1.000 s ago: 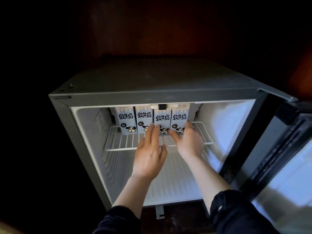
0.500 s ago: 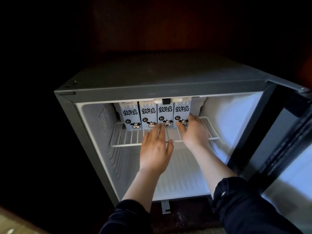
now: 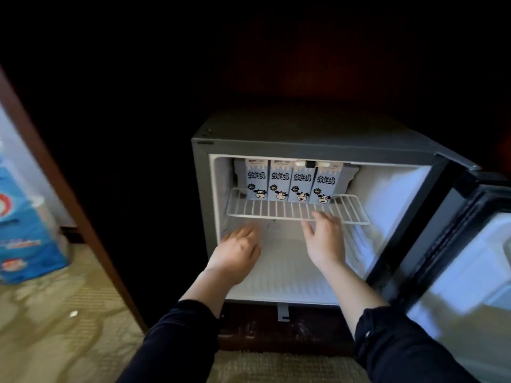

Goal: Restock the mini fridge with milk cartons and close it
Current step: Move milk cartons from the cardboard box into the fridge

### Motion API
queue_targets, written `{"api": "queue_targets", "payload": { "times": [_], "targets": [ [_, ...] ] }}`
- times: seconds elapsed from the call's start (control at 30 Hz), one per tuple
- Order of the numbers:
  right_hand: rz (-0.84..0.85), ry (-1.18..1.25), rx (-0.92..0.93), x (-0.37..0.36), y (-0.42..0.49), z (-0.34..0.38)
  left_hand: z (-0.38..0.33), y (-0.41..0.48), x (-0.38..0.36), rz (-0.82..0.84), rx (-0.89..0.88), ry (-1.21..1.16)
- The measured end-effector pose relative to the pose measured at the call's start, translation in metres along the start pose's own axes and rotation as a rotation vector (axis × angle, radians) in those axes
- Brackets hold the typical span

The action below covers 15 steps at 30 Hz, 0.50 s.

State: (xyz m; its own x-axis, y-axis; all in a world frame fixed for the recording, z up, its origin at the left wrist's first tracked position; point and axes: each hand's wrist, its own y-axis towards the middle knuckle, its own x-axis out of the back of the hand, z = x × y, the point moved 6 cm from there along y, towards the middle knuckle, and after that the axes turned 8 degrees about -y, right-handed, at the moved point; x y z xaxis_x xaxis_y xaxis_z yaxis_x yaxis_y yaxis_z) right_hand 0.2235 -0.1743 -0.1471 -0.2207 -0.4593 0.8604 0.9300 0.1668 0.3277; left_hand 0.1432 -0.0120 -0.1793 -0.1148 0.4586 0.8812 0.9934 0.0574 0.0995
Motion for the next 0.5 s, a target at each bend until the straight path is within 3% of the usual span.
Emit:
{"api": "queue_targets", "payload": {
  "times": [0.13, 0.27, 0.4, 0.5],
  "targets": [
    [0.118, -0.004, 0.142, -0.003, -0.040, 0.040, 0.024, -0.043, 0.015, 0.201, 0.233, -0.048],
    [0.407, -0.073, 0.294, -0.013, -0.082, 0.098, 0.051, -0.094, 0.041, 0.307, 0.465, -0.072],
    [0.656, -0.151, 0.497, -0.020, -0.124, 0.168, 0.079, -0.147, 0.077, 0.276, 0.529, -0.111],
    [0.745, -0.185, 0.582, -0.026, -0.153, 0.222, 0.114, -0.201, 0.095, 0.228, 0.611, -0.104]
  ]
}}
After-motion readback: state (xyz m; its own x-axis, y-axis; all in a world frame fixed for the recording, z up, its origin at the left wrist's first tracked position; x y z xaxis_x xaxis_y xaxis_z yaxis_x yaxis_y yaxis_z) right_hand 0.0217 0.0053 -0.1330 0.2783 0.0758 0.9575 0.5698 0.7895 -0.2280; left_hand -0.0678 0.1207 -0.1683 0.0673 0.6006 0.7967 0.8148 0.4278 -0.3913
